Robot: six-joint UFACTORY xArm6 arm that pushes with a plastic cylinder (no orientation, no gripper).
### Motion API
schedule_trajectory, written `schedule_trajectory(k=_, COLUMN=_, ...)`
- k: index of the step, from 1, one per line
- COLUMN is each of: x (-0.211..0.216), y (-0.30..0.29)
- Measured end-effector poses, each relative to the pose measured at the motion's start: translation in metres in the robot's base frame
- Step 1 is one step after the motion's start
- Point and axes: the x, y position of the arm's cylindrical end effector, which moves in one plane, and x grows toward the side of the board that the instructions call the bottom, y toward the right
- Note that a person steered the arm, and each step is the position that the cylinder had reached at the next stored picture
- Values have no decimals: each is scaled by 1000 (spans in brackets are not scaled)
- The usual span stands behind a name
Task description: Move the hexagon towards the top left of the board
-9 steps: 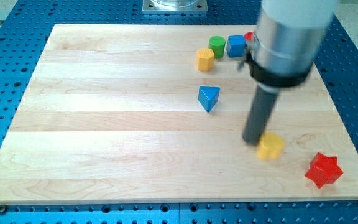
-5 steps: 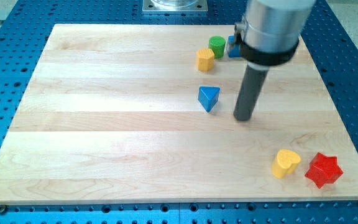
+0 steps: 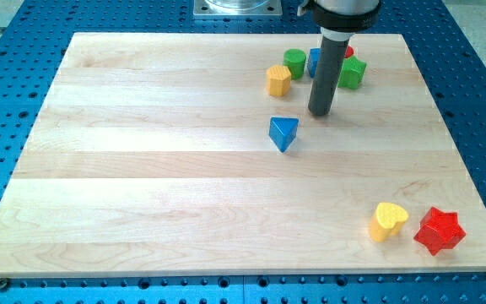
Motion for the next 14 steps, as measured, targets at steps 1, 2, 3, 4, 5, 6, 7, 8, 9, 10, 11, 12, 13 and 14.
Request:
schedule_trajectory(k=1, x=0, y=0)
schedule_trajectory(k=2, x=-1, y=0)
schedule_trajectory(k=3, x=-25, y=0)
schedule_trajectory(k=4, x=-34, y=0)
schedule_trajectory(k=5, x=-35, y=-6)
schedule_trajectory(k=6, x=-53, y=-2)
schedule_trajectory(k=7, x=-56, y=-54)
schedule_trajectory(k=8, x=-41, y=-119)
schedule_trajectory(k=9, x=-38, y=-133)
schedule_trajectory(k=10, x=-36, y=-134)
schedule_trajectory(k=11, x=-25, y=-140)
schedule_trajectory(k=12, x=-23, y=-141)
schedule_trajectory(k=13, x=-32, y=-141)
schedule_trajectory(k=14, x=-39, y=-156)
